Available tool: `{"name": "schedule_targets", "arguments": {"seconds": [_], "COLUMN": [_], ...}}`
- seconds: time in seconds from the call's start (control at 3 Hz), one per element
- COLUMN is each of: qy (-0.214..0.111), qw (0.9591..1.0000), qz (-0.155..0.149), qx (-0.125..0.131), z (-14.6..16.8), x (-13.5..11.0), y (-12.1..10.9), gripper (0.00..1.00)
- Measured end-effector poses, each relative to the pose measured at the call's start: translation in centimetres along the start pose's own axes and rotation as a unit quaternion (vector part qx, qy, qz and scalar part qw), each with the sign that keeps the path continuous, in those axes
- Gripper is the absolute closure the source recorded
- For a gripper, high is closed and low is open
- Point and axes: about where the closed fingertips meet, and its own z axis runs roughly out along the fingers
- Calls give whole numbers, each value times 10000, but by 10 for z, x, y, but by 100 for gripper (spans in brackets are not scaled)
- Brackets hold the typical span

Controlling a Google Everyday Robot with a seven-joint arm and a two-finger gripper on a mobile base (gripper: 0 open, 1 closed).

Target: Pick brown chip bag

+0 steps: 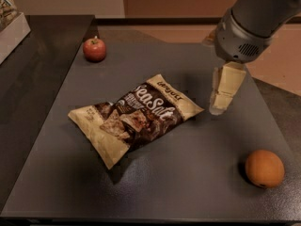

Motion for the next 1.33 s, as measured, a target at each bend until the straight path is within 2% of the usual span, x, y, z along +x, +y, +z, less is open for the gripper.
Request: {"name": "schedule_targets", "arguments": {"seconds": [0.33, 0.67, 1.33], "qy": [-150, -230, -162], "qw": [9988, 9959, 9867], "qz": [-401, -773, -1427], "qx": [-216, -420, -755], "z": [26, 52, 99], "x": [-30, -54, -89], "y": [-8, -8, -6], "gripper": [0, 0, 0]}}
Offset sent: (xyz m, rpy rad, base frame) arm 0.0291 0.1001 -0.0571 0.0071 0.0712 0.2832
